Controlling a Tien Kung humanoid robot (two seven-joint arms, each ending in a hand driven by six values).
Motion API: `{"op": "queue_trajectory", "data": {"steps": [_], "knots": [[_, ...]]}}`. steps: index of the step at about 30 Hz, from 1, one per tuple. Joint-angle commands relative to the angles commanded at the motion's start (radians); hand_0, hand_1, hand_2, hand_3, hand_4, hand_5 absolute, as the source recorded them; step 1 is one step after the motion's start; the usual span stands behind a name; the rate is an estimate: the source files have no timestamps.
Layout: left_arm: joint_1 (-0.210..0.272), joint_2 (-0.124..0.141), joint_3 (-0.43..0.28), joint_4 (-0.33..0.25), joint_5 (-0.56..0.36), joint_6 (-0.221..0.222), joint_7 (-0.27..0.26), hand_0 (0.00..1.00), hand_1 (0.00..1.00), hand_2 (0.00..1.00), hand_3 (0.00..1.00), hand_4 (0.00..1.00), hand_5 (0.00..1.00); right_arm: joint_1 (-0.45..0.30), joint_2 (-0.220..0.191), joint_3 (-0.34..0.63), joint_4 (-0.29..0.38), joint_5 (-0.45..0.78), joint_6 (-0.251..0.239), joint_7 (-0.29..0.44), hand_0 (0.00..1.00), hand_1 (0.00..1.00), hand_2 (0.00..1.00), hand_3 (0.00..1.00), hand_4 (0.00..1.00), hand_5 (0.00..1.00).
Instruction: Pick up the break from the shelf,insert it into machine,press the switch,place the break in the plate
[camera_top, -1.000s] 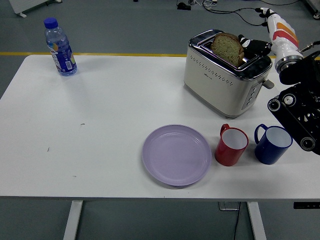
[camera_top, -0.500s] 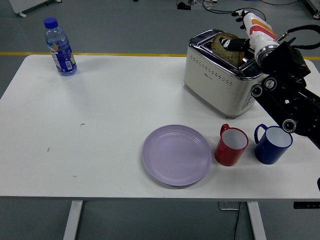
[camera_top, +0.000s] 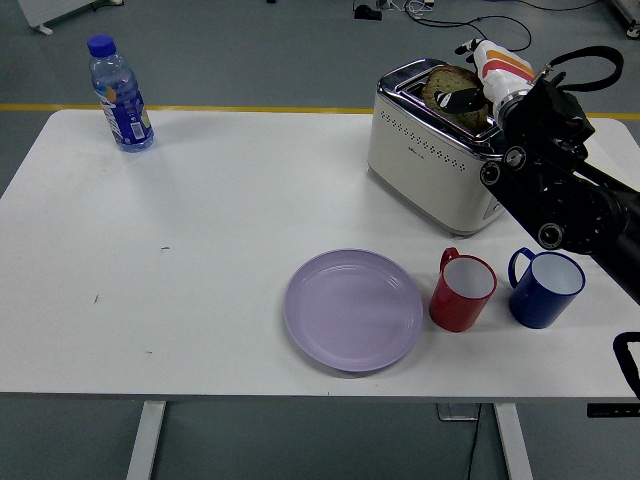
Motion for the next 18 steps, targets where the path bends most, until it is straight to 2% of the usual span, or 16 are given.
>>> {"op": "queue_trajectory", "data": {"steps": [5,6,9,12,13,18], "knots": [[-0.002,0.001,0.001,0.000,-0.005,0.002,0.002,0.606,0.460,0.439,0.546,0.294,0.924,0.022,0.025,-0.012,-0.047,0.013,0.002,0.007,0.790,0.728,0.788,0.820,0.762,0.308],[-0.003,0.001,0.001,0.000,-0.006,0.002,0.002,0.606,0.461,0.434,0.546,0.289,0.920,0.029,0.032,-0.017,-0.062,0.018,0.005,0.008,0.720,0.680,0.737,0.795,0.757,0.310],[-0.006,0.002,0.000,0.000,-0.002,0.004,0.004,0.606,0.461,0.434,0.546,0.289,0.920,0.047,0.047,-0.036,-0.097,0.026,0.027,0.006,0.720,0.680,0.737,0.795,0.757,0.310],[-0.006,0.003,0.002,0.000,-0.006,0.006,0.003,0.606,0.461,0.434,0.546,0.289,0.920,0.058,0.058,-0.046,-0.116,0.026,0.038,0.002,0.720,0.680,0.737,0.795,0.757,0.310],[-0.006,0.004,0.002,0.000,-0.006,0.007,0.003,0.605,0.459,0.431,0.545,0.288,0.920,0.062,0.061,-0.049,-0.122,0.026,0.041,0.001,0.658,0.636,0.685,0.778,0.753,0.313],[-0.014,0.006,0.007,0.000,-0.013,0.010,0.003,0.605,0.459,0.431,0.545,0.288,0.920,0.087,0.076,-0.063,-0.139,0.016,0.046,-0.005,0.658,0.636,0.685,0.778,0.753,0.313]]}}
